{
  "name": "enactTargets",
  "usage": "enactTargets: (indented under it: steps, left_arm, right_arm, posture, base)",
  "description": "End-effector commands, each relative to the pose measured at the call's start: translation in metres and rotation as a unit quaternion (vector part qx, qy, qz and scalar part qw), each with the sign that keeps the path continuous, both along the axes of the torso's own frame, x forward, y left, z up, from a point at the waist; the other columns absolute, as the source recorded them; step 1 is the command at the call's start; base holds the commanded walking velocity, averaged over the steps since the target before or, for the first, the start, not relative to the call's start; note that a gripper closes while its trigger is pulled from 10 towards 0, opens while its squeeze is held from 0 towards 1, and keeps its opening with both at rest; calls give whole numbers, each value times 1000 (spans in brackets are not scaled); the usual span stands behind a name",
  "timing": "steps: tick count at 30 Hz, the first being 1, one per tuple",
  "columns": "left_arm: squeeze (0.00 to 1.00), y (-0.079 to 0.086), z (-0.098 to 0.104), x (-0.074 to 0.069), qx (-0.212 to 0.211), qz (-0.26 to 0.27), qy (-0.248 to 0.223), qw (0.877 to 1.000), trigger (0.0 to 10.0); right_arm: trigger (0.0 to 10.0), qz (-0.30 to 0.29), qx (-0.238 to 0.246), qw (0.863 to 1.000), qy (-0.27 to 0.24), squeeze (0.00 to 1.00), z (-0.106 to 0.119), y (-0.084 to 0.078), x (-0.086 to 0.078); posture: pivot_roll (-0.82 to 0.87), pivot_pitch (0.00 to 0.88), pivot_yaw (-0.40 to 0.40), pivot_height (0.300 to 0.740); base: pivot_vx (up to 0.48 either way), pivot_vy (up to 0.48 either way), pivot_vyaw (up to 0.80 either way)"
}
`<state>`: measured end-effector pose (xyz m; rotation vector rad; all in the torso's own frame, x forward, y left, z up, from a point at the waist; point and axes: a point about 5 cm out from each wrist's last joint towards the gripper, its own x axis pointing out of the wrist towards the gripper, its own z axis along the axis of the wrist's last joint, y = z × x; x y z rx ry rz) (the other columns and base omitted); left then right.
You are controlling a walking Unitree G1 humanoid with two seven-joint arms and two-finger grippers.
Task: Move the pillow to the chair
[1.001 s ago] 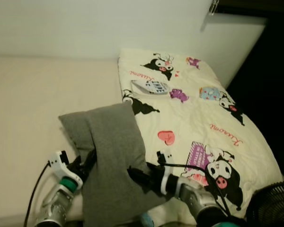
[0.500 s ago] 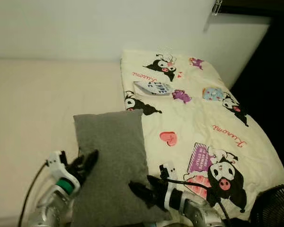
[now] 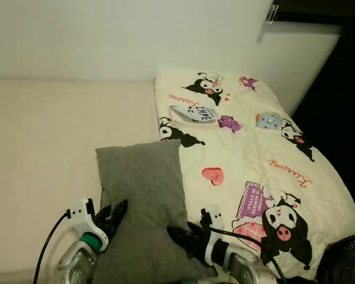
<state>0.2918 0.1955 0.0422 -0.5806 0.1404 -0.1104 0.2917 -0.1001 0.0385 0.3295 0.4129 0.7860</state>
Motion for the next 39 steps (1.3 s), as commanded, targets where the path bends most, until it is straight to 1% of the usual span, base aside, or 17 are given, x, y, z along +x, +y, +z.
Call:
enactTargets:
  steps: [1, 4, 5, 6, 9, 12, 13, 15, 18, 24, 32, 34, 35, 36, 37, 38, 39]
  left_arm:
    - [0, 9, -3, -6, -2, 25, 5, 1000, 10000]
    - [0, 14, -1, -8, -6, 42, -6, 999, 10000]
    - [1000, 21, -1, -15, -17, 55, -22, 998, 10000]
    - [1000, 26, -2, -22, -36, 57, -36, 997, 10000]
    - [1000, 29, -5, -28, -57, 59, -43, 996, 10000]
    - [1000, 29, -24, -32, -121, 69, -15, 990, 10000]
    - [1000, 29, -24, -32, -121, 69, -15, 990, 10000]
    - [1000, 23, -32, -28, -153, 79, 8, 985, 10000]
    - [1000, 21, -33, -26, -160, 81, 13, 984, 10000]
    - [1000, 3, -32, -4, -170, 60, 62, 982, 10000]
    - [1000, -1, -28, 2, -189, 49, 60, 979, 10000]
    - [1000, -5, -23, 7, -211, 29, 47, 976, 10000]
    - [0, -28, -22, 9, -208, -55, 68, 974, 10000]
    - [0, -45, -26, 7, -191, -118, 97, 970, 10000]
    - [0, -45, -26, 7, -191, -118, 97, 970, 10000]
    - [0, -57, -31, 4, -177, -154, 126, 964, 1647]
    - [0, -57, -31, 4, -177, -154, 126, 964, 1647]
  right_arm:
    - [10000, -1, -18, 999, 28, 0, -13, -1, -7]
    - [10000, -5, -26, 999, 26, 0, -14, -1, -7]
    - [10000, -9, -33, 999, 25, 0, -15, -1, -6]
    - [10000, -11, -35, 999, 25, 0, -15, -1, -6]
    - [10000, -14, -36, 999, 25, 0, -15, -1, -5]
    - [10000, -16, -36, 999, 25, 0, -12, 1, -2]
    - [10000, -16, -36, 999, 25, 0, -12, 1, -2]
    - [10000, -16, -34, 999, 24, 0, -10, 2, -1]
    - [10000, -16, -33, 999, 23, 0, -9, 3, 0]
    - [10000, -8, -27, 999, 18, 0, -5, 10, 1]
    - [10000, -3, -22, 1000, 19, 0, -4, 13, 0]
    - [10000, 3, -21, 1000, 19, 0, -4, 15, -1]
    - [1686, 8, -17, 1000, 22, 0, -5, 14, -2]
    - [0, 11, -14, 1000, 25, 0, -6, 14, -4]
    - [0, 11, -14, 1000, 25, 0, -6, 14, -4]
    - [0, 13, -9, 1000, 27, 0, -6, 14, -4]
    - [0, 13, -9, 1000, 27, 0, -6, 14, -4]
  posture:
    - [-29, 22, -42, 590]
    - [-29, 22, -42, 590]
    - [-33, 20, -48, 590]
    - [-33, 18, -55, 590]
    - [-32, 18, -58, 590]
    - [-41, 26, -71, 590]
    - [-41, 26, -71, 590]
    - [-49, 34, -81, 590]
    - [-58, 39, -85, 590]
    - [-97, 51, -74, 590]
    - [-103, 54, -69, 590]
    - [-102, 54, -67, 590]
    - [-87, 52, -63, 590]
    - [-84, 50, -61, 590]
    - [-84, 50, -61, 590]
    - [-84, 49, -59, 590]
    - [-84, 49, -59, 590]
  base:
    - [0, 0, 0]
    - [0, 0, 0]
    - [0, 0, 0]
    - [0, 0, 0]
    - [0, 0, 0]
    - [0, 0, 0]
    - [0, 0, 0]
    - [0, 0, 0]
    - [0, 0, 0]
    - [0, 0, 0]
    - [0, 0, 0]
    - [0, 0, 0]
    - [0, 0, 0]
    - [0, 0, 0]
    - [0, 0, 0]
    - [0, 0, 0]
    - [0, 0, 0]
